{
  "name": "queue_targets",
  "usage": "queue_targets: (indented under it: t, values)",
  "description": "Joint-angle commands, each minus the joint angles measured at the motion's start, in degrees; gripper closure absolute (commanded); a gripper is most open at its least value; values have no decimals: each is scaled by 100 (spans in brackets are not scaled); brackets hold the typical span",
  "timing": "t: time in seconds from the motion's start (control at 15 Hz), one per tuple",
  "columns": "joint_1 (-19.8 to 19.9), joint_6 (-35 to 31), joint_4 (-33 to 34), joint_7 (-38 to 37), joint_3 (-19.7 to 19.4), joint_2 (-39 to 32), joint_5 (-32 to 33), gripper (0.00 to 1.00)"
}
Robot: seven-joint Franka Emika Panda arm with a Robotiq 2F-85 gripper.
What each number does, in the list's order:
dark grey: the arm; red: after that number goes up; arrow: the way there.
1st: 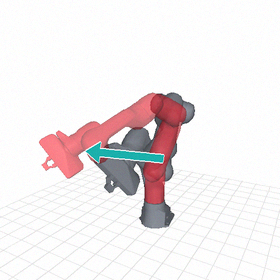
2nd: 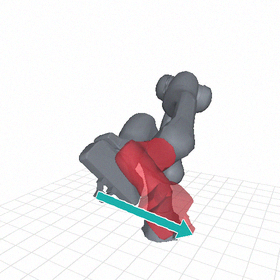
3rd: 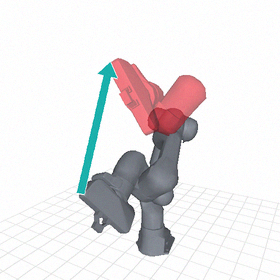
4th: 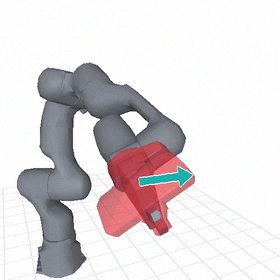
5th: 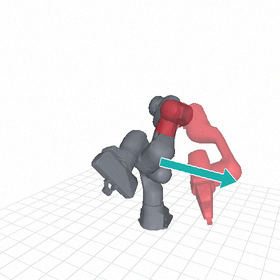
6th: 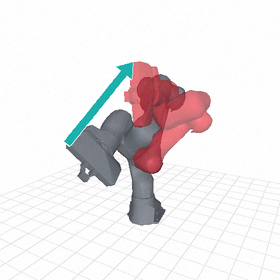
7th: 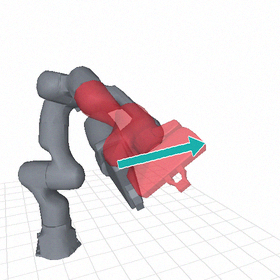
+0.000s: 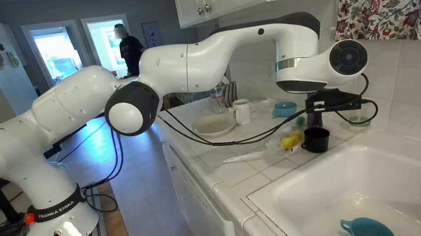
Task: Pour some dishwashing liquid in the sink.
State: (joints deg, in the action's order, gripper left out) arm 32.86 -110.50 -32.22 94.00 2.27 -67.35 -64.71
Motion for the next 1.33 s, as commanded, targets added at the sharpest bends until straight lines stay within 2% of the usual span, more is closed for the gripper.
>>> queue_targets:
  t: [0.0, 0.13, 0.4, 0.53, 1.07, 1.13, 1.2, 1.27]
  values:
    - [-16, 126, 390, -256, -28, -215, 86, 35]
    - [-14, 126, 395, -277, -28, -218, 81, 31]
    - [-20, 134, 407, -324, -29, -223, 88, 2]
    - [-27, 140, 422, -353, -30, -229, 93, 0]
    - [-105, 226, 531, -416, -43, -279, 122, 0]
    - [-113, 221, 540, -423, -41, -288, 115, 11]
    - [-114, 220, 547, -427, -39, -299, 108, 28]
    - [-115, 218, 553, -431, -40, -307, 106, 34]
